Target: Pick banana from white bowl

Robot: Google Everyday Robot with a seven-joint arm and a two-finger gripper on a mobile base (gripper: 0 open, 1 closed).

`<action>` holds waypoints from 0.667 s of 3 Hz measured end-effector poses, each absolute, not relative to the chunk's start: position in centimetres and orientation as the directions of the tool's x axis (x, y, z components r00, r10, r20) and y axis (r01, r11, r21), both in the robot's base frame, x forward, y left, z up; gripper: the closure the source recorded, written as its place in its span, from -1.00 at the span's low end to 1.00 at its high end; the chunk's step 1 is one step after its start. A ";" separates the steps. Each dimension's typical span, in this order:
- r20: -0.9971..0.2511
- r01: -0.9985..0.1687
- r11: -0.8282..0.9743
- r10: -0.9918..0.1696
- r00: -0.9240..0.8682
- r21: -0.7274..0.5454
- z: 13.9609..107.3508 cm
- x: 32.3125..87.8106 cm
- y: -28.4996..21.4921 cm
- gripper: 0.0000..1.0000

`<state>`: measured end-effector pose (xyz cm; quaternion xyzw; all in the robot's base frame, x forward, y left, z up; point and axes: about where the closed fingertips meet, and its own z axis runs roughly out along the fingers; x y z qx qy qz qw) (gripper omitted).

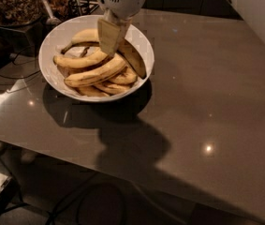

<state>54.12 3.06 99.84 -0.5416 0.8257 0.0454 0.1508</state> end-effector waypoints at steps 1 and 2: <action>-0.285 -0.903 0.420 -0.880 -0.380 -0.093 99.6 54.3 0.1 1.00; -0.284 -0.907 0.409 -0.886 -0.368 -0.101 99.4 53.9 -2.2 1.00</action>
Offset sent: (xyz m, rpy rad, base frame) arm -0.0186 -0.0932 -0.0113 -0.0633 0.0359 0.0161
